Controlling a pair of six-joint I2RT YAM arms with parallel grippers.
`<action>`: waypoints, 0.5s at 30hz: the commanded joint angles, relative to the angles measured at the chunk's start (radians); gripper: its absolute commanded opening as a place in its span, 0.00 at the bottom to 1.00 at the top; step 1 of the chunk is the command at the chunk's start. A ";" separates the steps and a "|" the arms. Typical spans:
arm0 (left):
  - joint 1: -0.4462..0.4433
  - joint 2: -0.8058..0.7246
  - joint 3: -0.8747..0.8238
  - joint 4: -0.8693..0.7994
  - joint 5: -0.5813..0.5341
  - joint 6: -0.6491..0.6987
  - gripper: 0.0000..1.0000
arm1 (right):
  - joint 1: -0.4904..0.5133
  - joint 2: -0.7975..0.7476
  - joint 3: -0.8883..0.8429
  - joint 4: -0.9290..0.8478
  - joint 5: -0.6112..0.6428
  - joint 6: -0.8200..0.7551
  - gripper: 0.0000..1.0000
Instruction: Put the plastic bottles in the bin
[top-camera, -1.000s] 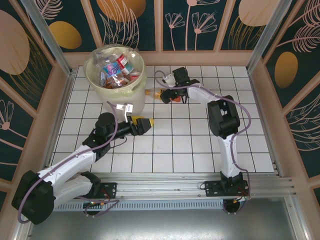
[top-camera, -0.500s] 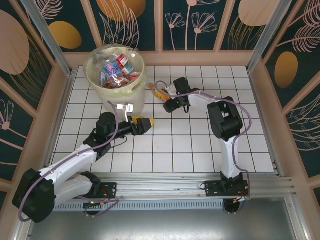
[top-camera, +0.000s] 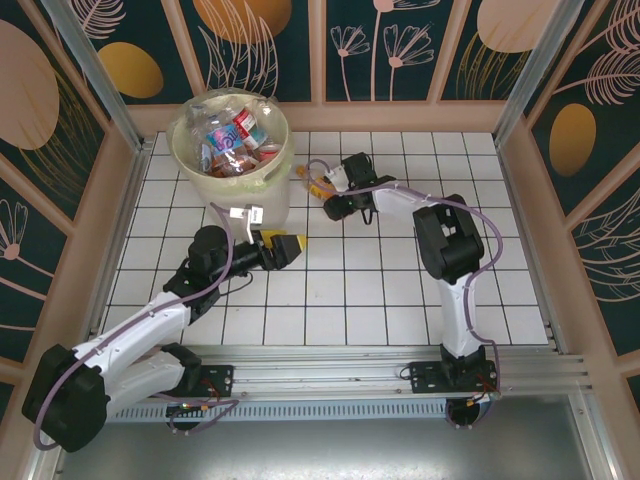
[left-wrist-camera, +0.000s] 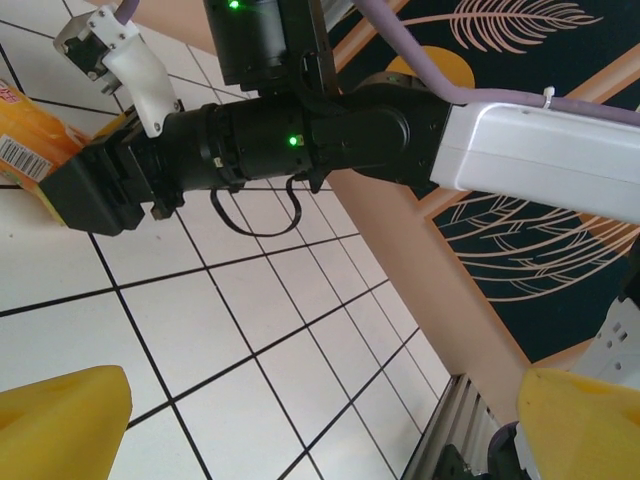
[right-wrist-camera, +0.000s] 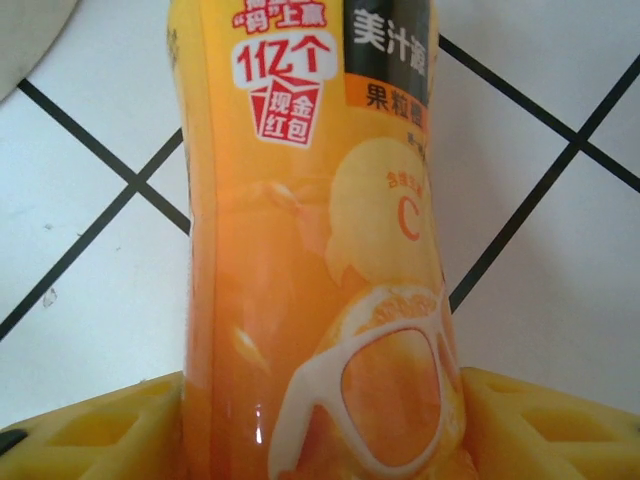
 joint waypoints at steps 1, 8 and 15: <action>-0.007 0.000 0.019 0.004 0.000 -0.011 0.99 | 0.007 -0.059 -0.055 0.009 -0.018 0.030 0.61; -0.020 0.043 0.014 0.072 0.009 -0.041 0.99 | 0.002 -0.214 -0.252 0.124 -0.039 0.183 0.61; -0.078 0.125 0.059 0.133 -0.008 -0.050 0.99 | 0.006 -0.422 -0.501 0.231 -0.073 0.406 0.59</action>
